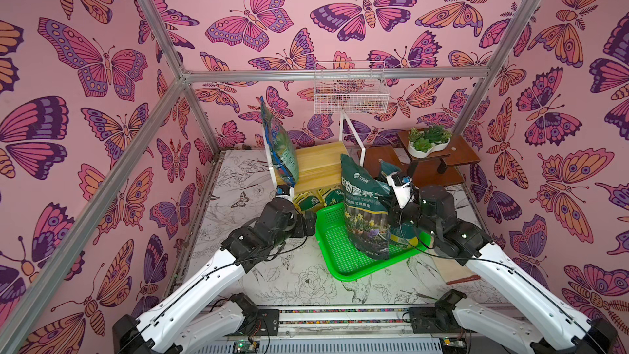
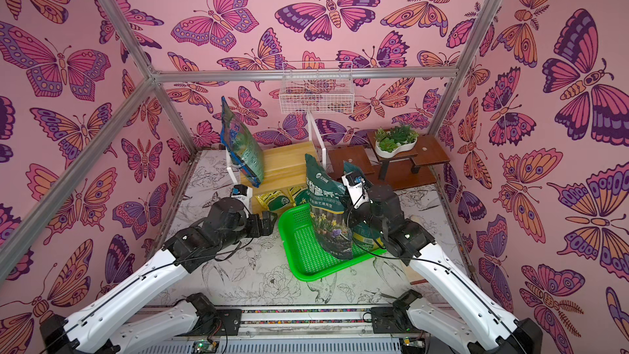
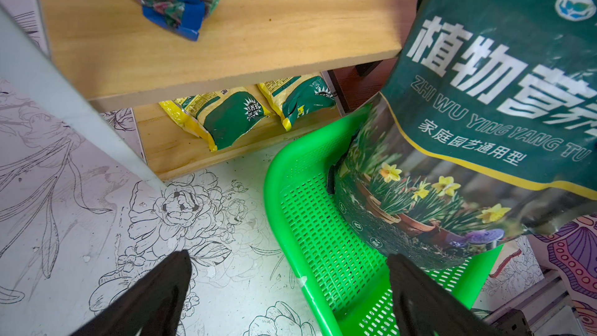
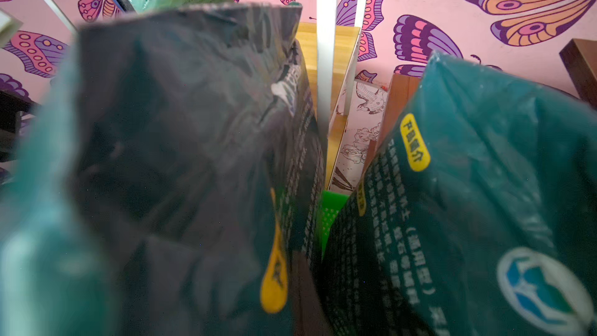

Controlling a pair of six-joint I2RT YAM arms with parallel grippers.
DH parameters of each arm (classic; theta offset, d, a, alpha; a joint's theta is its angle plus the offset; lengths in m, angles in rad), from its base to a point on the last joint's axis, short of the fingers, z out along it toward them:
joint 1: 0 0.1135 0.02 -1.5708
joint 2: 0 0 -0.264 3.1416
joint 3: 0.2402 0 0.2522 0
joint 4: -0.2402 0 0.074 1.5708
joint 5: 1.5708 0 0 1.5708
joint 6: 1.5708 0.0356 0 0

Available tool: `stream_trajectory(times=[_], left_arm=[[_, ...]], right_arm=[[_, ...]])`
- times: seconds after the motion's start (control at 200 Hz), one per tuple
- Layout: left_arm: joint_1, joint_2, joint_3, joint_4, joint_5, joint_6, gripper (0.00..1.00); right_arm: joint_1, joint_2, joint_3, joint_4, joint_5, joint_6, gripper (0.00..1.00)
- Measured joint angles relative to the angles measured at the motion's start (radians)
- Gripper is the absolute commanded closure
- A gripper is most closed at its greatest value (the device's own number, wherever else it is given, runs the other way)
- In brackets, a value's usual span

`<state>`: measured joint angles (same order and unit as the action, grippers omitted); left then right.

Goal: Take down the fertilizer bag from the shelf
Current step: Place the fertilizer bag in the storage box.

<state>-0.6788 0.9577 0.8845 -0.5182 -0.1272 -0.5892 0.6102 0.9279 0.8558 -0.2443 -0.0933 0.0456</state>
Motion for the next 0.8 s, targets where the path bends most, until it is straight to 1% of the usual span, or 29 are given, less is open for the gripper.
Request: stream_trajectory(times=[0.125, 0.24, 0.35, 0.466, 0.561, 0.686, 0.716, 0.756, 0.796], left_arm=[[0.000, 0.010, 0.003, 0.000, 0.000, 0.001, 0.00], [0.000, 0.018, 0.011, 0.001, 0.000, 0.002, 0.00], [0.000, 0.022, 0.015, 0.001, 0.000, 0.002, 0.00], [0.000, 0.022, 0.015, 0.001, 0.001, 0.002, 0.00], [0.000, 0.022, 0.015, 0.001, 0.001, 0.001, 0.00], [0.000, 0.022, 0.015, 0.001, 0.003, 0.001, 0.00], [0.000, 0.022, 0.015, 0.001, 0.004, 0.001, 0.00], [0.000, 0.022, 0.015, 0.001, 0.005, 0.001, 0.00], [0.000, 0.021, 0.015, 0.001, 0.005, 0.001, 0.00]], right_arm=[[-0.010, -0.058, -0.064, 0.032, 0.006, 0.032, 1.00], [-0.011, -0.095, -0.089, 0.034, 0.012, 0.058, 1.00], [-0.012, -0.126, -0.104, 0.024, 0.013, 0.089, 0.94], [-0.014, -0.166, -0.109, 0.000, 0.009, 0.137, 0.78], [-0.016, -0.197, -0.109, -0.003, 0.004, 0.166, 0.70], [-0.016, -0.199, -0.109, -0.003, -0.006, 0.192, 0.59], [-0.017, -0.195, -0.109, -0.002, -0.010, 0.196, 0.53], [-0.018, -0.192, -0.109, 0.000, -0.013, 0.200, 0.40], [-0.018, -0.189, -0.108, 0.000, -0.014, 0.209, 0.26]])
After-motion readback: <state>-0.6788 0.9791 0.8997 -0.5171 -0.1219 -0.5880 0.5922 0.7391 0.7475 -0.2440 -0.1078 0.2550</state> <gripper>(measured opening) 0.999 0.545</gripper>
